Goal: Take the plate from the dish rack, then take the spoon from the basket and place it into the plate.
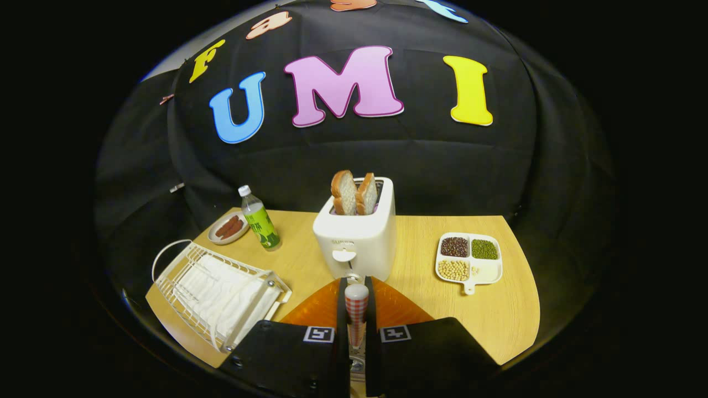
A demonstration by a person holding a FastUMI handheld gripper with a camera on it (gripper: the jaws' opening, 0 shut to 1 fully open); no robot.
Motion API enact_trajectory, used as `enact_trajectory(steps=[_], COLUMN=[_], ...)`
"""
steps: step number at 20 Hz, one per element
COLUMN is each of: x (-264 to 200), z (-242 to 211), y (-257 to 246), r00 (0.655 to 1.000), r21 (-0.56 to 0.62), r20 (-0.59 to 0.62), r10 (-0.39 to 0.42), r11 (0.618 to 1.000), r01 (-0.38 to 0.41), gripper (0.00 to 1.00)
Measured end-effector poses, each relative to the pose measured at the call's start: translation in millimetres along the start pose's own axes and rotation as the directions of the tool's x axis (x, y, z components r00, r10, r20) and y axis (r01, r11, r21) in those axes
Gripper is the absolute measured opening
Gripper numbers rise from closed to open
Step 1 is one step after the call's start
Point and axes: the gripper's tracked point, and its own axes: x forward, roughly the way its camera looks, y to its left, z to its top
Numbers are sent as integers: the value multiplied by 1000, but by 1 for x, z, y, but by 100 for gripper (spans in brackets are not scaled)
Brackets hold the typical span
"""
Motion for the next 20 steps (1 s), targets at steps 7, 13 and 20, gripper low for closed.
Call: enact_trajectory(steps=[7,13,20], x=[-63,-118,-141], z=[87,88,3], y=[21,51,78], r00=[992,988,995], r21=[-9,9,37], r20=[122,138,29], r10=[-44,-68,-93], r11=[999,998,995], r01=[45,68,92], gripper=[15,15,15])
